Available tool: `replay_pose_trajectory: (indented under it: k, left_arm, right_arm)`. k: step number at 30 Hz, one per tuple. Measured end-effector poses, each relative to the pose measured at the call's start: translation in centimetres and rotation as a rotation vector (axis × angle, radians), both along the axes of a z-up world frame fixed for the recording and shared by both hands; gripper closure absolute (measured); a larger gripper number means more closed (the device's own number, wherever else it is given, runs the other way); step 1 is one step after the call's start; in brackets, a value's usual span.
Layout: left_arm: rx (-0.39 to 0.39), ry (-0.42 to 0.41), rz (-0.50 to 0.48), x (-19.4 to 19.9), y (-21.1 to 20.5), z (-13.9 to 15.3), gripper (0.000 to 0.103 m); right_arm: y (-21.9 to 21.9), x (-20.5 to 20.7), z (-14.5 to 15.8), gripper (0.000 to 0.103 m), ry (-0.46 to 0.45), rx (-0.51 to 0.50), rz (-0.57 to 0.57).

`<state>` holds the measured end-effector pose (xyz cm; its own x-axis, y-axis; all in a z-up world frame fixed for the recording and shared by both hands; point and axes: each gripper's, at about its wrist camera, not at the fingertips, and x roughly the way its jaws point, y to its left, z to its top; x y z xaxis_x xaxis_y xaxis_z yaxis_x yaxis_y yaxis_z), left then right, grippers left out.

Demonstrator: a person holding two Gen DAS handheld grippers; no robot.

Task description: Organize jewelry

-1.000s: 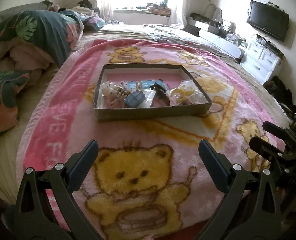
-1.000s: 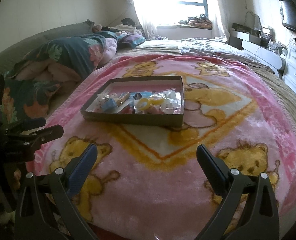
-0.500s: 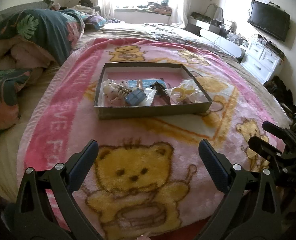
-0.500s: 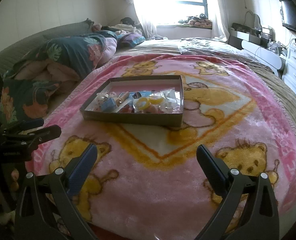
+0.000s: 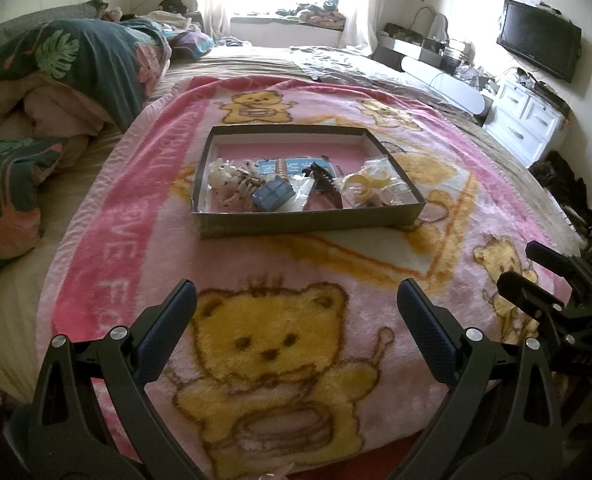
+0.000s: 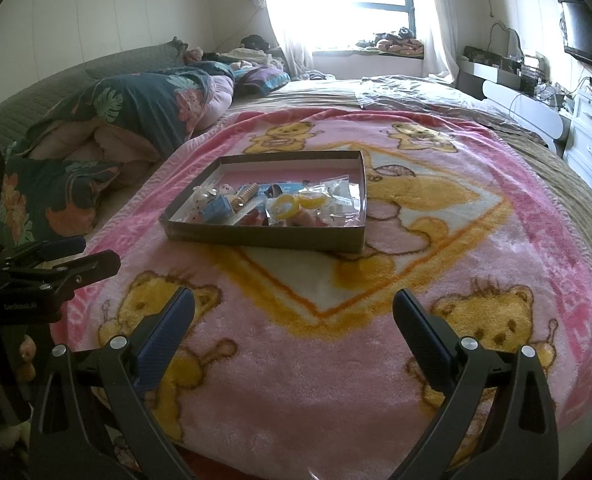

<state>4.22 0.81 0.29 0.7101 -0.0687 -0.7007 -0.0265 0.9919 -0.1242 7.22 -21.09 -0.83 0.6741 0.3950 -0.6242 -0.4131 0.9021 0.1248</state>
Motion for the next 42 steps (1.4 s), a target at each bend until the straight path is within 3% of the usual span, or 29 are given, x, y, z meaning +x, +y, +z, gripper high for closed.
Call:
replay_pose_trajectory:
  k: [42]
  left_arm:
    - [0.025,0.006,0.019,-0.29,-0.05,0.29,0.009]
  right_arm:
    - [-0.03,0.00,0.12,0.004,-0.003,-0.001,-0.002]
